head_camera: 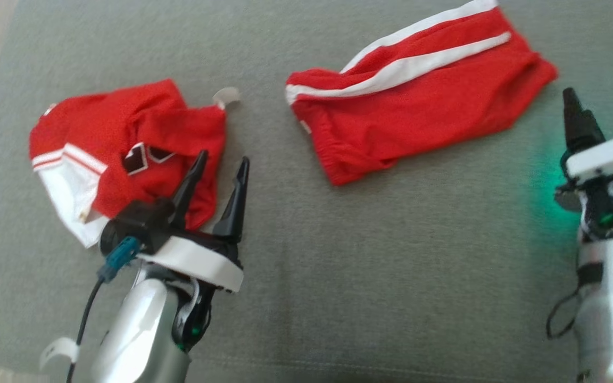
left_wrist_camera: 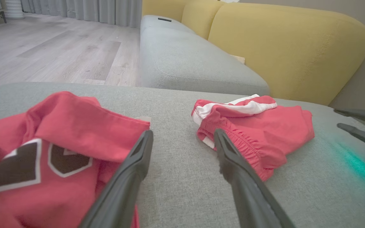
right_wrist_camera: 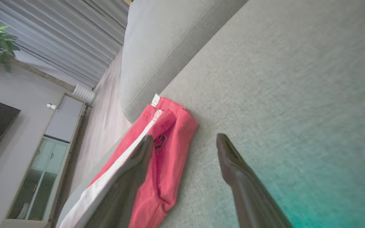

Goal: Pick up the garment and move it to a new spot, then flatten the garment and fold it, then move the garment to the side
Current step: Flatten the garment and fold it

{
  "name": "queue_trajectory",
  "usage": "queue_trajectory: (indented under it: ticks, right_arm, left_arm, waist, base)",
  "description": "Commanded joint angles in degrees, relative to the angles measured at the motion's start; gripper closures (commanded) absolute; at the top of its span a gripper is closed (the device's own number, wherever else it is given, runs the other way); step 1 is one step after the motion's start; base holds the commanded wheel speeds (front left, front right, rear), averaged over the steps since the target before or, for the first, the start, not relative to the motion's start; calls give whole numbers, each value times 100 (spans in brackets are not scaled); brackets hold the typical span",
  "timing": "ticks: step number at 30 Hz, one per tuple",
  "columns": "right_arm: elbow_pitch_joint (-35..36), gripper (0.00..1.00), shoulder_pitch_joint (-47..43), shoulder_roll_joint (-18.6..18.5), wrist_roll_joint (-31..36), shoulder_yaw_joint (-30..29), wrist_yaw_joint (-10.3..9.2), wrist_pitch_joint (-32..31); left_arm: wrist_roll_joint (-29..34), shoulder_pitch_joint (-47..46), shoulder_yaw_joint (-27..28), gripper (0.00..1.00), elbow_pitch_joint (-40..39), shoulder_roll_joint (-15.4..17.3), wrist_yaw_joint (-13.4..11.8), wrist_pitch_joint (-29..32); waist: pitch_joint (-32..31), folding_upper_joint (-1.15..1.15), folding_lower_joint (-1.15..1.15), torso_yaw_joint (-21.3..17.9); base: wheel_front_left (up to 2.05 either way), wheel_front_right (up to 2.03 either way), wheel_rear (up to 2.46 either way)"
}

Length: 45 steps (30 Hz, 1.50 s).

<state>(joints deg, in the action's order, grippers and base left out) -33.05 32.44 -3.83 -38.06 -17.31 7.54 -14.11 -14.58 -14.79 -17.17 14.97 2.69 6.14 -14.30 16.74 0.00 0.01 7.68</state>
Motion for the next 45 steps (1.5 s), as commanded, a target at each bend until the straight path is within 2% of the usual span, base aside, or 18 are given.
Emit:
queue_trajectory:
  ticks: [1, 7, 13, 31, 32, 33, 39, 45]
  right_arm:
    - [12, 0, 374, 65, -81, -25, -5, -164]
    - [-695, 0, 1030, -24, -177, -561, -5, -760]
    - [-1113, 0, 1431, -177, -165, -883, -5, -1006]
    - [-2005, 0, 2161, -484, 898, -501, -5, -1317]
    - [-2028, 35, 2199, -482, 933, -463, -5, -1314]
    - [-2019, 100, 2224, -487, 979, -399, -5, -1277]
    - [-1949, 100, 2151, -581, 1036, -156, -5, -862]
    - [-1919, 100, 1865, -766, 759, -231, -5, -371]
  left_arm:
    - [-56, -225, 111, 0, -152, 20, 21, -70]
    - [-174, -403, -86, 0, -131, 20, -26, -70]
    - [-61, -521, -289, 0, -130, 20, -97, -70]
    - [-210, -688, -489, 0, -203, 19, -239, -70]
    - [-219, -691, -490, 0, -205, 19, -246, -70]
    - [-226, -692, -492, 0, -205, 19, -252, -70]
    - [-260, -652, -461, 0, -154, 19, -271, -70]
    - [-229, -583, -378, 0, -109, 19, -252, -70]
  waist:
    - [192, 0, -1, 216]
    - [372, 0, -1, 481]
    - [497, 0, -1, 659]
    - [659, 0, -1, 839]
    - [662, 0, -1, 836]
    - [663, 0, -1, 831]
    - [544, 0, -1, 749]
    - [314, 0, -1, 596]
  base:
    - [0, 0, 0]
    - [0, 0, 0]
    - [0, 0, 0]
    - [0, 0, 0]
    - [0, 0, 0]
    - [0, 0, 0]
    - [0, 0, 0]
    - [0, 0, 0]
